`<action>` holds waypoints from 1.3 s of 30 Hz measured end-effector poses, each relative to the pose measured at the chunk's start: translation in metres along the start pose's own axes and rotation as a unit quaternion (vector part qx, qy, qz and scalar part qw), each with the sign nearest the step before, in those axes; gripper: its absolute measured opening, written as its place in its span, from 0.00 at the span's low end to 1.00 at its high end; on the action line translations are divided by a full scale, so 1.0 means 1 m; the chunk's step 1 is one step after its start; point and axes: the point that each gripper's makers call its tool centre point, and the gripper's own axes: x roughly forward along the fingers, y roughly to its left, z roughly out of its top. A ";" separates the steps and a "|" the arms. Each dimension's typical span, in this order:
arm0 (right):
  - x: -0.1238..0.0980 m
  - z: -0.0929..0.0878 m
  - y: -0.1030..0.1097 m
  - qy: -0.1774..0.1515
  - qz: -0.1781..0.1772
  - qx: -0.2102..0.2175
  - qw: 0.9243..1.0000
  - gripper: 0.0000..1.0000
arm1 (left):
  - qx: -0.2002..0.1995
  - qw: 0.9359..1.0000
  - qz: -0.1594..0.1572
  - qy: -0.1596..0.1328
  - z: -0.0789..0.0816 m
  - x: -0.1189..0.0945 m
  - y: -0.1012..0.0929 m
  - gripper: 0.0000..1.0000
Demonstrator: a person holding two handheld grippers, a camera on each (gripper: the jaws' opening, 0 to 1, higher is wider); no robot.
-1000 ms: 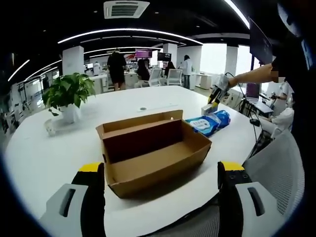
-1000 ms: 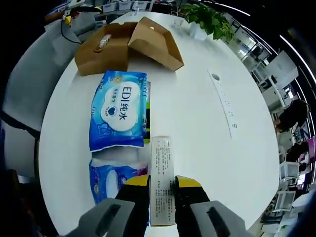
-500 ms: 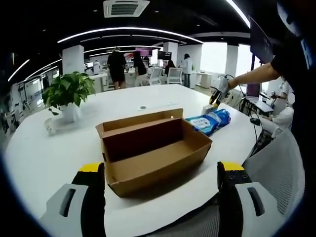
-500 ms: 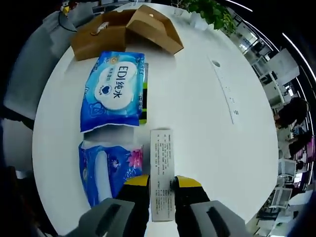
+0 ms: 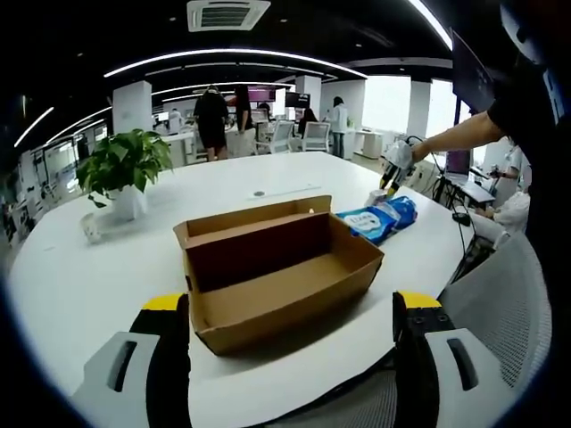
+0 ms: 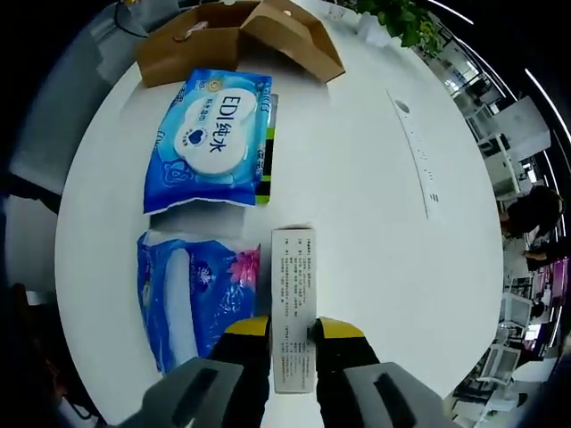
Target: Operate the shoe box by opening the lid, removing the specified soft item, and placing it in the target area until the item is outside and the box remains undamaged.
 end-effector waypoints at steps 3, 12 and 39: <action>0.000 0.000 0.000 0.002 0.001 -0.001 1.000 0.15 | -0.001 1.000 0.001 -0.001 0.000 0.000 0.001 0.98; -0.004 0.003 -0.012 -0.005 -0.020 0.013 1.000 0.19 | -0.002 1.000 0.001 -0.005 0.000 -0.001 0.000 0.98; -0.033 0.015 -0.006 -0.059 -0.078 0.127 0.987 0.38 | 0.014 1.000 -0.014 -0.013 0.014 0.000 0.016 0.99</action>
